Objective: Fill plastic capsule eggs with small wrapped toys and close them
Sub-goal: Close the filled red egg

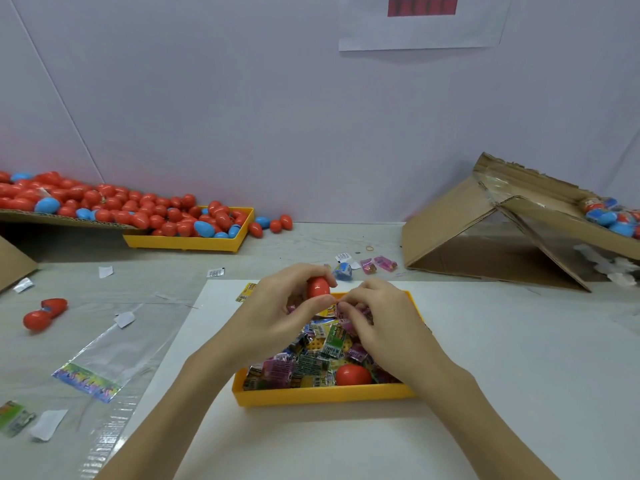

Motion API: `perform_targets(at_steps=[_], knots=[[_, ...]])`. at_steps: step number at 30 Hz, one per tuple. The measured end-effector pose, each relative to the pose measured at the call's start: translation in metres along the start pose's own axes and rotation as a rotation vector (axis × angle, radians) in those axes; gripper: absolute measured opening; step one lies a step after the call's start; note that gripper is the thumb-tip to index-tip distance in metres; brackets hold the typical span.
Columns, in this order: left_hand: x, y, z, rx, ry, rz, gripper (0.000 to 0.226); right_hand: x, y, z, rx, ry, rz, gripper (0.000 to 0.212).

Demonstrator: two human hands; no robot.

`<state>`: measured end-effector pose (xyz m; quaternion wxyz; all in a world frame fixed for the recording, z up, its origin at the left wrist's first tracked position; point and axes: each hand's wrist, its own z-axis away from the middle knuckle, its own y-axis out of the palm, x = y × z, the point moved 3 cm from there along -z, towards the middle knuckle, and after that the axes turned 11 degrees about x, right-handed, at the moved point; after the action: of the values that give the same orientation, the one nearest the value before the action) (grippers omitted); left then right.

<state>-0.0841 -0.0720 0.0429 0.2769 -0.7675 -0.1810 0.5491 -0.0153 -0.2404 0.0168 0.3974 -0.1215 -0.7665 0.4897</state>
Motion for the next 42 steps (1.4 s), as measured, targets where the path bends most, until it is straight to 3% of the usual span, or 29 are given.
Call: perform_targets(at_steps=[4, 7, 10, 14, 19, 23, 26, 30, 32, 35, 39, 42], knots=[[0.006, 0.003, -0.002, -0.042, -0.063, 0.089, 0.025, -0.002, -0.011, 0.002, -0.075, 0.062, -0.289, 0.022], [0.007, 0.009, -0.003, -0.096, -0.13, 0.169, 0.021, -0.003, -0.014, 0.003, -0.001, 0.13, -0.58, 0.025], [0.004, 0.012, -0.005, -0.112, -0.127, 0.096, 0.018, -0.001, -0.012, 0.003, 0.115, 0.146, -0.734, 0.025], [0.005, 0.013, -0.006, -0.147, -0.094, 0.204, 0.004, 0.001, -0.013, 0.005, 0.18, 0.099, -0.698, 0.027], [0.013, 0.014, -0.003, -0.235, -0.243, 0.432, 0.009, 0.004, -0.016, 0.003, 0.11, 0.119, -0.852, 0.038], [0.015, 0.015, -0.004, -0.271, -0.27, 0.418, 0.013, 0.004, -0.019, 0.005, 0.119, 0.056, -0.719, 0.018], [0.012, 0.018, -0.006, -0.271, -0.25, 0.405, 0.015, 0.004, -0.012, 0.006, 0.168, 0.075, -0.809, 0.012], [0.01, 0.021, -0.005, -0.27, -0.275, 0.477, 0.021, 0.007, -0.015, 0.005, 0.072, 0.025, -0.868, 0.019], [0.012, 0.021, -0.004, -0.266, -0.312, 0.5, 0.025, 0.009, -0.018, 0.005, 0.042, -0.06, -0.769, 0.03], [0.014, 0.021, -0.004, -0.212, -0.348, 0.517, 0.038, 0.017, -0.016, 0.006, -0.027, -0.182, -0.524, 0.02], [0.016, 0.022, -0.006, -0.125, -0.388, 0.632, 0.039, 0.013, -0.014, 0.005, -0.133, -0.094, -0.592, 0.006], [0.019, 0.02, -0.012, -0.124, -0.414, 0.832, 0.019, 0.006, -0.015, 0.006, -0.113, 0.012, -0.713, 0.013]])
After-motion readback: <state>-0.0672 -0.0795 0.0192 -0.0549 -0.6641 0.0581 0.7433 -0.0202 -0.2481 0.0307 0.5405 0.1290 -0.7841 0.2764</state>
